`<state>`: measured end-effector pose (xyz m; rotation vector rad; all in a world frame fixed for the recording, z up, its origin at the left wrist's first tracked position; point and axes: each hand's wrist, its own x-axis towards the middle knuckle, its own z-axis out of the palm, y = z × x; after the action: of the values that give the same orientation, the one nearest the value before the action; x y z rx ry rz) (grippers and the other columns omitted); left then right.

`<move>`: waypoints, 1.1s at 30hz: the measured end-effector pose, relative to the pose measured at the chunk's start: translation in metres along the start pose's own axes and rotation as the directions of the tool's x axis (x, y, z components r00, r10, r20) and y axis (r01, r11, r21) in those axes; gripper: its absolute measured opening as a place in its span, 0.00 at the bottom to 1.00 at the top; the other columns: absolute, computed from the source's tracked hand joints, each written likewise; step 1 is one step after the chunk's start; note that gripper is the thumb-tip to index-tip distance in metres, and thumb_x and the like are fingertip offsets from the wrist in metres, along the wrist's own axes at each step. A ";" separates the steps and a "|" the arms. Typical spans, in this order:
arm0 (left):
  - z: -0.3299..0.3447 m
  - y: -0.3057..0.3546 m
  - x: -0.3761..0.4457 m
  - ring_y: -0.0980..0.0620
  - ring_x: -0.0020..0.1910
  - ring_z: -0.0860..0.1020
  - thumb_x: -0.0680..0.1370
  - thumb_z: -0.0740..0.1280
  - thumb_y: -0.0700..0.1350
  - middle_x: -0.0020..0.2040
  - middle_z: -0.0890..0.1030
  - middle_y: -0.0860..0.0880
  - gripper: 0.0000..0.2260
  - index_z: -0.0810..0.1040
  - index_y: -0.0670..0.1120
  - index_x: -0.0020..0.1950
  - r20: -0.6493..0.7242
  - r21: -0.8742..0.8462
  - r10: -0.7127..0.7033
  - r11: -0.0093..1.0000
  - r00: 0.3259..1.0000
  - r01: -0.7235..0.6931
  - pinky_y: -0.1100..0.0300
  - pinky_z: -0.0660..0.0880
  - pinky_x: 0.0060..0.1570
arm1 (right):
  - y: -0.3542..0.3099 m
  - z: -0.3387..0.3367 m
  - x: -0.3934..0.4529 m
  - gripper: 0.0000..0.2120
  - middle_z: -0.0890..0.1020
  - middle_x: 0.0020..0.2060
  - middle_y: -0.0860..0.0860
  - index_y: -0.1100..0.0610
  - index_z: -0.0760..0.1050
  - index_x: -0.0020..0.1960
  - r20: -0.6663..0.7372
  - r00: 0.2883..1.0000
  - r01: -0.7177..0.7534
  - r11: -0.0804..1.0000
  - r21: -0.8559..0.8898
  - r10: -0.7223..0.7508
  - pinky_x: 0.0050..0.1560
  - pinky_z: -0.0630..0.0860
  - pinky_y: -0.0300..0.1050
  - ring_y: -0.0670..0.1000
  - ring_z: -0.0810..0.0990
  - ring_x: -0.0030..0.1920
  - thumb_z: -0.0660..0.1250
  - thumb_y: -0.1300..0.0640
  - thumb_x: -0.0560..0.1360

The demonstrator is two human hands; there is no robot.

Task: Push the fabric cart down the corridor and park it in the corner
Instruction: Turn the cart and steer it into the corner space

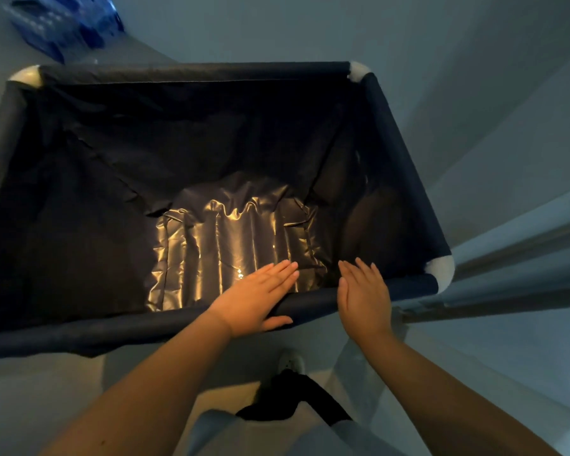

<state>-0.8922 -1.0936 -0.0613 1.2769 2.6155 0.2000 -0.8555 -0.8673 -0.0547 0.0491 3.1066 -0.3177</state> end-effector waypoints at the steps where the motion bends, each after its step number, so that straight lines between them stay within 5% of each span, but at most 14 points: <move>1: -0.001 -0.005 0.001 0.52 0.74 0.42 0.77 0.51 0.64 0.77 0.47 0.46 0.36 0.45 0.43 0.76 0.008 0.021 0.006 1.000 1.000 -0.006 0.57 0.35 0.71 | -0.003 0.000 0.001 0.27 0.80 0.60 0.56 0.62 0.74 0.63 0.007 1.000 0.001 1.000 0.005 -0.001 0.71 0.61 0.54 0.57 0.73 0.66 0.44 0.52 0.77; 7: -0.004 -0.046 0.000 0.53 0.73 0.40 0.77 0.49 0.65 0.77 0.49 0.47 0.35 0.43 0.45 0.75 0.030 0.092 0.015 0.996 0.999 -0.018 0.55 0.34 0.69 | -0.020 0.000 0.004 0.24 0.79 0.62 0.56 0.62 0.73 0.65 0.034 0.990 0.133 0.991 0.001 -0.133 0.66 0.68 0.54 0.55 0.75 0.64 0.50 0.52 0.77; 13: -0.015 -0.091 -0.010 0.46 0.75 0.51 0.77 0.56 0.62 0.77 0.54 0.44 0.35 0.48 0.45 0.76 0.041 0.082 -0.048 0.996 0.998 0.045 0.54 0.45 0.72 | -0.048 0.003 0.018 0.22 0.80 0.60 0.53 0.61 0.75 0.63 0.076 0.931 0.361 0.932 -0.025 -0.358 0.61 0.75 0.51 0.52 0.77 0.63 0.54 0.53 0.75; 18: -0.034 -0.146 -0.016 0.45 0.75 0.52 0.76 0.60 0.61 0.76 0.58 0.44 0.35 0.54 0.43 0.75 0.006 0.121 -0.037 0.992 0.999 0.036 0.53 0.45 0.71 | -0.094 0.015 0.037 0.23 0.79 0.62 0.53 0.61 0.74 0.64 0.085 0.933 0.355 0.934 -0.043 -0.350 0.61 0.76 0.48 0.51 0.76 0.63 0.54 0.54 0.74; 24: -0.054 -0.217 -0.029 0.41 0.71 0.64 0.72 0.68 0.57 0.70 0.70 0.41 0.33 0.66 0.39 0.70 -0.085 0.120 -0.082 0.989 0.993 0.092 0.45 0.61 0.68 | -0.162 0.031 0.081 0.23 0.77 0.64 0.54 0.61 0.71 0.67 0.134 0.940 0.327 0.939 -0.105 -0.313 0.62 0.73 0.45 0.52 0.75 0.65 0.59 0.54 0.74; 27: -0.063 -0.259 -0.028 0.40 0.69 0.66 0.72 0.70 0.55 0.69 0.71 0.40 0.32 0.68 0.39 0.69 -0.102 0.079 -0.116 0.989 0.988 0.124 0.43 0.60 0.68 | -0.190 0.035 0.108 0.32 0.74 0.67 0.56 0.62 0.66 0.70 0.190 0.932 0.339 0.927 -0.159 -0.308 0.65 0.70 0.48 0.54 0.71 0.68 0.70 0.56 0.68; 33: -0.080 -0.335 -0.024 0.43 0.75 0.53 0.76 0.62 0.57 0.75 0.59 0.41 0.33 0.57 0.41 0.74 -0.091 0.063 -0.195 0.977 0.977 0.201 0.50 0.44 0.73 | -0.222 0.035 0.135 0.34 0.65 0.73 0.58 0.63 0.58 0.74 0.246 0.934 0.300 0.942 -0.151 -0.258 0.69 0.67 0.52 0.57 0.63 0.73 0.66 0.62 0.71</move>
<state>-1.1530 -1.3201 -0.0536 1.0393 2.8240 0.1290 -0.9971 -1.0881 -0.0472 -0.4079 2.8980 -0.0288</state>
